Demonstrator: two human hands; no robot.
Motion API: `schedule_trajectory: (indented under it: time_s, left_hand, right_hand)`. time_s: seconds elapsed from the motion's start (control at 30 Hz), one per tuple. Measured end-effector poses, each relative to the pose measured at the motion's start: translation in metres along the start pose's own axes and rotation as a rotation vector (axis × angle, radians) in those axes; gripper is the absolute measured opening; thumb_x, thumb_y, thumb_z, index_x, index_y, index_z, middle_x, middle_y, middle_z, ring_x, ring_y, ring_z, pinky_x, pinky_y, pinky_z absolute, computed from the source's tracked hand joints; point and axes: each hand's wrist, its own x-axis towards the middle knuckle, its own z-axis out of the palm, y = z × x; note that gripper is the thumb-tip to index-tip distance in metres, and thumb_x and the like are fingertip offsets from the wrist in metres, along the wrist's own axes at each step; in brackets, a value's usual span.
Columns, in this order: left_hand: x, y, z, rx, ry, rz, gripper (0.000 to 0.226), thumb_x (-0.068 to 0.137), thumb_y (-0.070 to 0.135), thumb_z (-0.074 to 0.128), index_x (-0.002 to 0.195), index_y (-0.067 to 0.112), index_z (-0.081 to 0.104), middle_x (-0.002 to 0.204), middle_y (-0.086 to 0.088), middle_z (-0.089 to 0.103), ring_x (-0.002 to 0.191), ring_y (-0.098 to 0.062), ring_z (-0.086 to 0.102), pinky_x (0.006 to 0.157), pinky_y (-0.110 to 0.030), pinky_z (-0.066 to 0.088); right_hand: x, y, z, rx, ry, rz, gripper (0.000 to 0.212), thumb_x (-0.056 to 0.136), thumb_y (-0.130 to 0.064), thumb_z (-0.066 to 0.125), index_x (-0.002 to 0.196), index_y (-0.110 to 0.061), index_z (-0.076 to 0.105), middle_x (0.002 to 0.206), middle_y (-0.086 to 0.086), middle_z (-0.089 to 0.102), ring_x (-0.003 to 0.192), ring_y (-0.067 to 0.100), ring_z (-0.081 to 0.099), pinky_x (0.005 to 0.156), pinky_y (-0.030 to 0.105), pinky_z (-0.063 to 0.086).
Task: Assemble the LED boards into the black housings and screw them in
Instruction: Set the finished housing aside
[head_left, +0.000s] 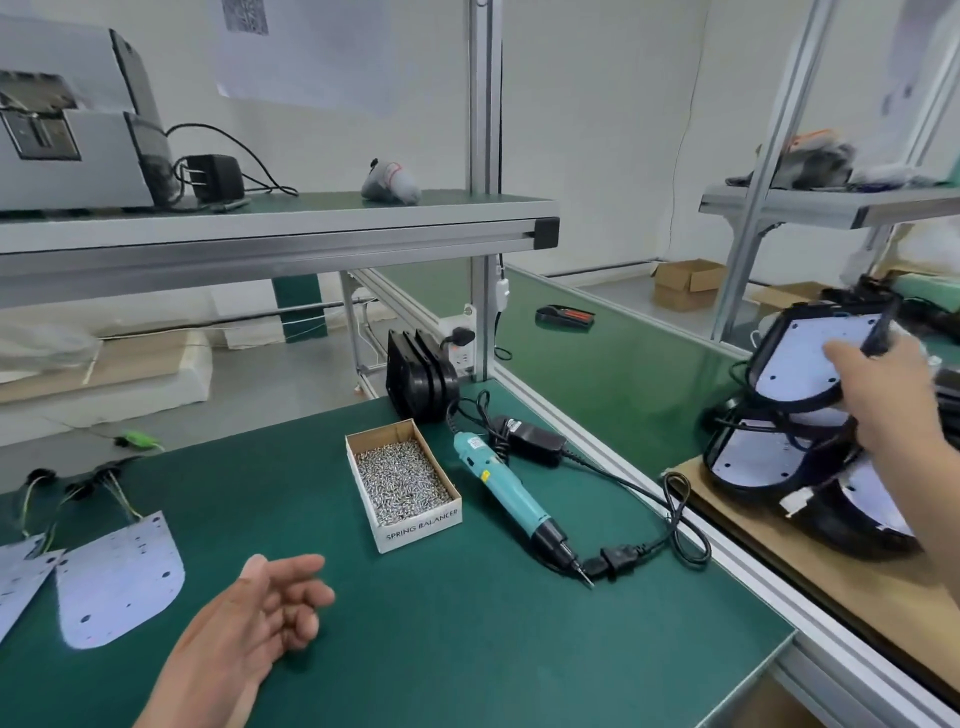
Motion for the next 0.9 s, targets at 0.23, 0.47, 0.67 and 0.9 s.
schedule_trajectory:
  time_s: [0.23,0.47,0.67,0.9]
  left_hand:
    - [-0.002,0.006,0.005,-0.084,-0.001,-0.014,0.062,0.104,0.043,0.036,0.12,-0.01,0.065,0.089,-0.029,0.071,0.059,-0.026,0.063,0.052,-0.027,0.055]
    - [-0.006,0.01,0.006,-0.097,-0.019,-0.021,0.065,0.097,0.045,0.04,0.122,-0.01,0.064,0.092,-0.032,0.069,0.061,-0.029,0.063,0.052,-0.03,0.055]
    - [-0.006,0.013,0.01,-0.093,-0.018,-0.034,0.068,0.093,0.047,0.041,0.122,-0.011,0.064,0.09,-0.032,0.069,0.06,-0.029,0.063,0.051,-0.033,0.055]
    - [-0.008,0.014,0.013,-0.103,-0.03,-0.036,0.068,0.091,0.047,0.043,0.12,-0.01,0.064,0.089,-0.031,0.069,0.058,-0.028,0.062,0.051,-0.031,0.054]
  right_hand:
    - [0.03,0.003,-0.006,-0.274,0.044,0.067,0.082,0.09,-0.04,0.073,0.151,-0.007,0.028,0.138,0.023,0.051,0.11,0.041,0.056,0.076,0.052,0.05]
    - [0.04,0.002,-0.001,-0.596,0.047,0.066,0.089,0.088,-0.05,0.074,0.148,-0.007,0.024,0.147,0.03,0.042,0.128,0.059,0.045,0.103,0.074,0.043]
    - [0.035,0.008,-0.002,-0.6,0.006,-0.061,0.063,0.088,-0.046,0.069,0.14,-0.02,0.047,0.149,0.023,0.046,0.133,0.054,0.045,0.106,0.072,0.042]
    - [0.02,-0.001,0.018,-0.745,0.007,-0.301,0.056,0.099,-0.042,0.06,0.147,-0.013,0.055,0.154,0.021,0.037,0.146,0.048,0.028,0.116,0.07,0.03]
